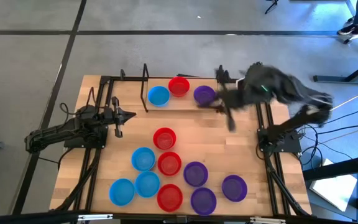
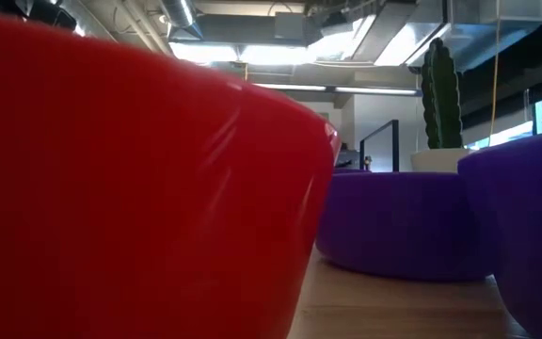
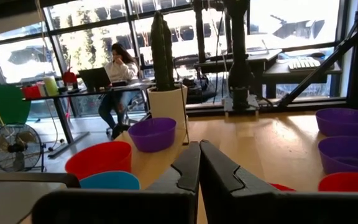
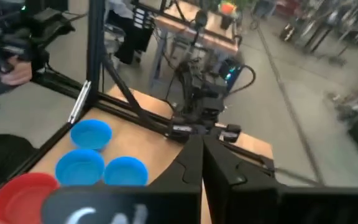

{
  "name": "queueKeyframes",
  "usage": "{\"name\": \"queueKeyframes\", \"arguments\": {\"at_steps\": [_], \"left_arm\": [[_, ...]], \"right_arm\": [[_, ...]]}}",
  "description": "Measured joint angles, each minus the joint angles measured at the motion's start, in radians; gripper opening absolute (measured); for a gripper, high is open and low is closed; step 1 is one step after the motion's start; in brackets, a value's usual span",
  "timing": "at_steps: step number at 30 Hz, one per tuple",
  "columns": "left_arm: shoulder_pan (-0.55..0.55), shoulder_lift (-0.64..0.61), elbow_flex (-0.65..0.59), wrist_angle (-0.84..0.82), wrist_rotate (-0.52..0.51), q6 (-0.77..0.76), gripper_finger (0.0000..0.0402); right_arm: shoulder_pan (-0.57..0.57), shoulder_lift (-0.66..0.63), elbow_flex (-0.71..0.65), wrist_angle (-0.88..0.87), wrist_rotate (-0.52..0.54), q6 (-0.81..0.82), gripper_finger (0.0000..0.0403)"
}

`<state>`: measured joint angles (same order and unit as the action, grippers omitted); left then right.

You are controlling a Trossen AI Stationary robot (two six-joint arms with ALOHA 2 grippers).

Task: Pick & Place Mini bowls
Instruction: Stack the purple bowl on top of the purple bowl on the shelf

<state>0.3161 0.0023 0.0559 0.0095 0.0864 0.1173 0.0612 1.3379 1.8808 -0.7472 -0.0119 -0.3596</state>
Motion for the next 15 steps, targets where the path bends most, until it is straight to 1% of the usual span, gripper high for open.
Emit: {"name": "queueKeyframes", "arguments": {"at_steps": [3,9,12,15], "left_arm": [[0.000,0.000,0.000,-0.009,0.000,0.000,0.0004],[0.000,0.000,0.000,-0.007,0.000,0.000,0.0010],[0.000,0.000,0.000,-0.006,0.000,0.000,0.0010],[0.000,0.000,0.000,-0.007,0.000,0.000,0.0007]], "right_arm": [[0.079,-0.169,-0.255,0.120,0.089,0.026,0.0004],[0.140,-0.497,-0.830,0.486,0.085,0.062,0.0003],[0.141,-0.606,-1.064,0.690,0.080,0.103,0.0004],[0.140,-0.680,-1.247,0.845,0.081,0.123,0.0004]]}}
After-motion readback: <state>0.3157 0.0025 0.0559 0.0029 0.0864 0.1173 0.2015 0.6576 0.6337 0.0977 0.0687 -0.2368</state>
